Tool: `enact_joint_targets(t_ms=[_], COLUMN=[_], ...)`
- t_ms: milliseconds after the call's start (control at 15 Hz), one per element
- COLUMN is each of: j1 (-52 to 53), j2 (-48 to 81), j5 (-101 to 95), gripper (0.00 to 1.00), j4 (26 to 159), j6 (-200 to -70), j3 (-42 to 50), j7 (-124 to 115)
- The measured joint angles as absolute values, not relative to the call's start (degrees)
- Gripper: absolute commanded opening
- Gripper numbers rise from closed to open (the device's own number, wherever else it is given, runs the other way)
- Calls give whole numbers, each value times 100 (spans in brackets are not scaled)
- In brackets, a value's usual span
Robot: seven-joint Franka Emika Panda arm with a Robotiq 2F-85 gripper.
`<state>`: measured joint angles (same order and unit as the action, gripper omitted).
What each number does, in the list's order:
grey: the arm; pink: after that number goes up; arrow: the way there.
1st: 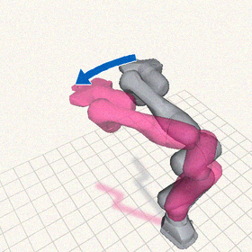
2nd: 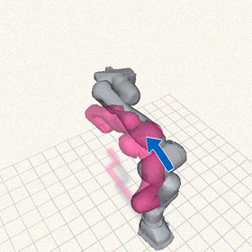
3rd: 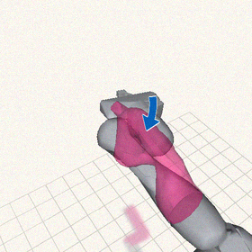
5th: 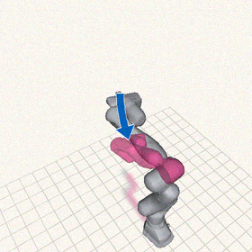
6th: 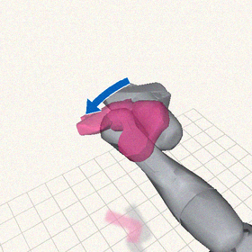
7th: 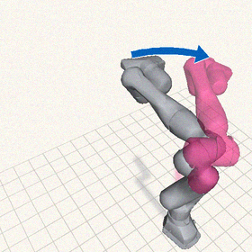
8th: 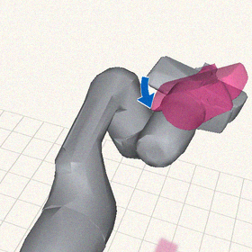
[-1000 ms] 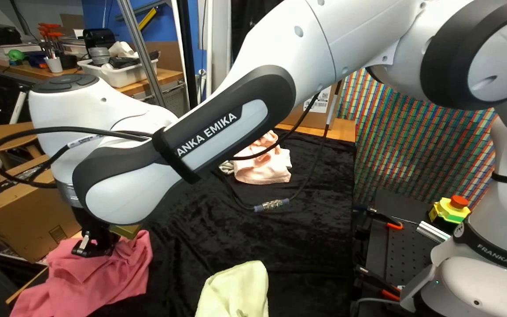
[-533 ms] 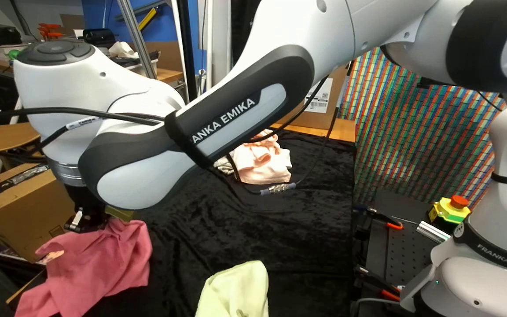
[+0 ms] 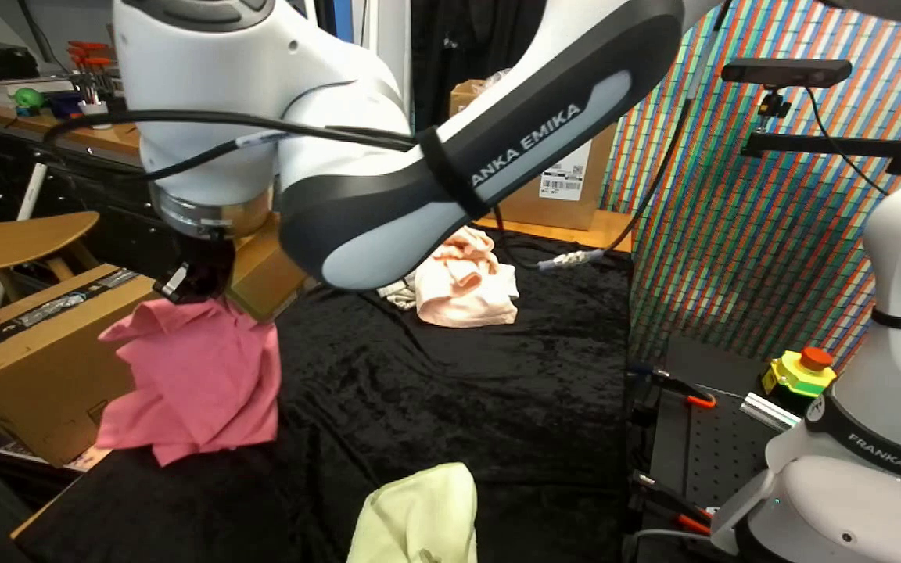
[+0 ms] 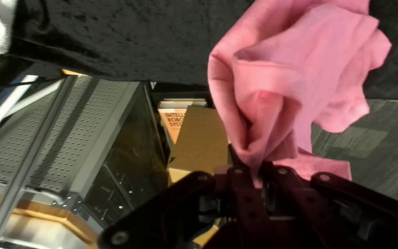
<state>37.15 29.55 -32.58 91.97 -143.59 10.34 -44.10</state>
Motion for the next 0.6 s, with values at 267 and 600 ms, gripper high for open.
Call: enact_joint_targets(t_ms=[267,600], j1=[3682,2905], j2=[1976,874], j5=[-4461,-5415], gripper=[10,10], j4=[10207,11279], j6=[-14379,-14228], j3=[1214,773], j7=[-5917,-7155])
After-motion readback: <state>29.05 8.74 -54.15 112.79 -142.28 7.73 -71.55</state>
